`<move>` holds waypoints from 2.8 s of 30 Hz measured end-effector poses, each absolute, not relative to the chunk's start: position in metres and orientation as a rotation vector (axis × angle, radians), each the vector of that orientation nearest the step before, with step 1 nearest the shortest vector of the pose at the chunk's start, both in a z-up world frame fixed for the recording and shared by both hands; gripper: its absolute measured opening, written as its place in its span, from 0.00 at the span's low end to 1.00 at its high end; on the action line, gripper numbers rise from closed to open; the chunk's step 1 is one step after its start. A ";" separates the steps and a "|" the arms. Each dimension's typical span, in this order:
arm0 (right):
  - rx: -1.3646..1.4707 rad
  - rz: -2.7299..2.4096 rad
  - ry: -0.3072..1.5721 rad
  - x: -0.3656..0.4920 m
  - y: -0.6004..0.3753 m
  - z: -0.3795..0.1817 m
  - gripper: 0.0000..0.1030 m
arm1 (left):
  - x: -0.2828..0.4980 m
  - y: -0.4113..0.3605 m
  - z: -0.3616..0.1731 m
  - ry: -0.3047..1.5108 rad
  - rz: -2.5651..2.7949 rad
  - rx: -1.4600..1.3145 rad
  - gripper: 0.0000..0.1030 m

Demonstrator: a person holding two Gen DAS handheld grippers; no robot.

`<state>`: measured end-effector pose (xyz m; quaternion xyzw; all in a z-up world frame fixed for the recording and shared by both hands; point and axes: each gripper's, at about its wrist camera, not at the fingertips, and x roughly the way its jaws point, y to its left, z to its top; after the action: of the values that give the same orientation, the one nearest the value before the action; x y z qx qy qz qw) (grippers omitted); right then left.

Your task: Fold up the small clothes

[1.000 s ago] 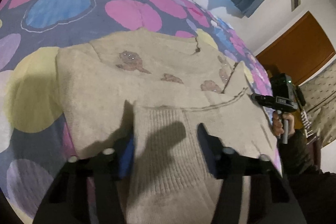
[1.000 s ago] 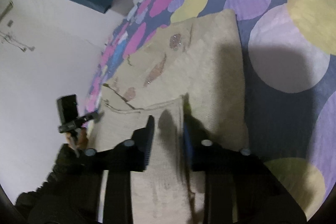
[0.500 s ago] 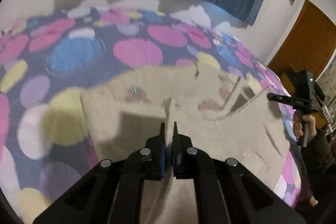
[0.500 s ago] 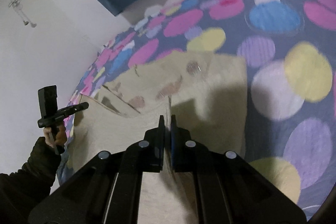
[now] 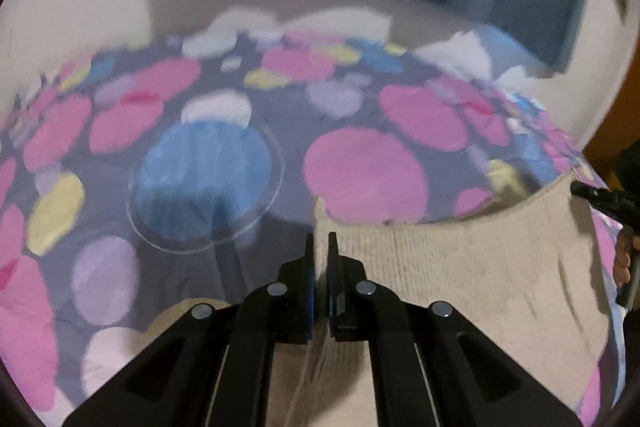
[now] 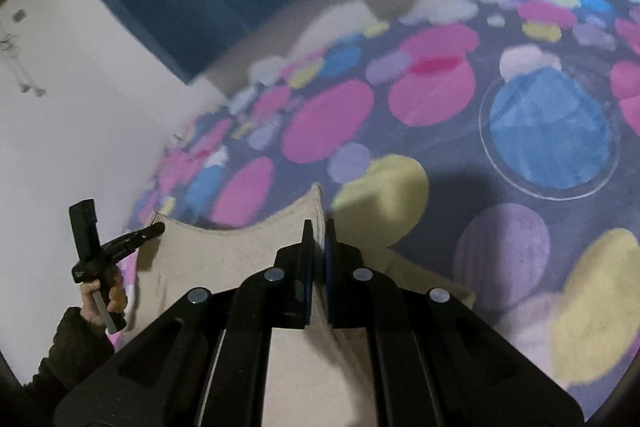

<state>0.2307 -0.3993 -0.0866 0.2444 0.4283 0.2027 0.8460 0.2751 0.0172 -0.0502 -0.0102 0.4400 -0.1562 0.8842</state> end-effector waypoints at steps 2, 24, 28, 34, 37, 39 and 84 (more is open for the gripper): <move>0.519 0.406 0.951 0.242 -0.399 -0.106 0.04 | 0.282 0.020 -0.067 0.949 -0.300 -0.026 0.04; 0.769 0.405 0.984 0.206 -0.441 -0.124 0.12 | 0.241 0.028 -0.046 0.936 -0.321 -0.073 0.06; 0.786 0.427 0.961 0.154 -0.446 -0.105 0.18 | 0.191 0.028 -0.024 0.913 -0.360 -0.086 0.06; 0.829 0.502 0.933 0.068 -0.436 -0.089 0.28 | 0.110 0.020 -0.021 0.914 -0.412 -0.089 0.23; 0.811 0.479 0.950 0.036 -0.431 -0.092 0.29 | 0.084 0.020 -0.031 0.938 -0.414 -0.094 0.23; 0.791 0.434 0.974 0.021 -0.432 -0.100 0.29 | 0.076 0.026 -0.042 0.968 -0.410 -0.125 0.23; 0.814 0.729 1.026 0.023 -0.269 -0.130 0.50 | 0.040 0.054 -0.064 0.951 -0.378 -0.256 0.49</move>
<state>0.0232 -0.2692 -0.1303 0.3700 0.4664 0.3313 0.7320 0.0402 0.0539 -0.0641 -0.1221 0.4540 -0.1802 0.8640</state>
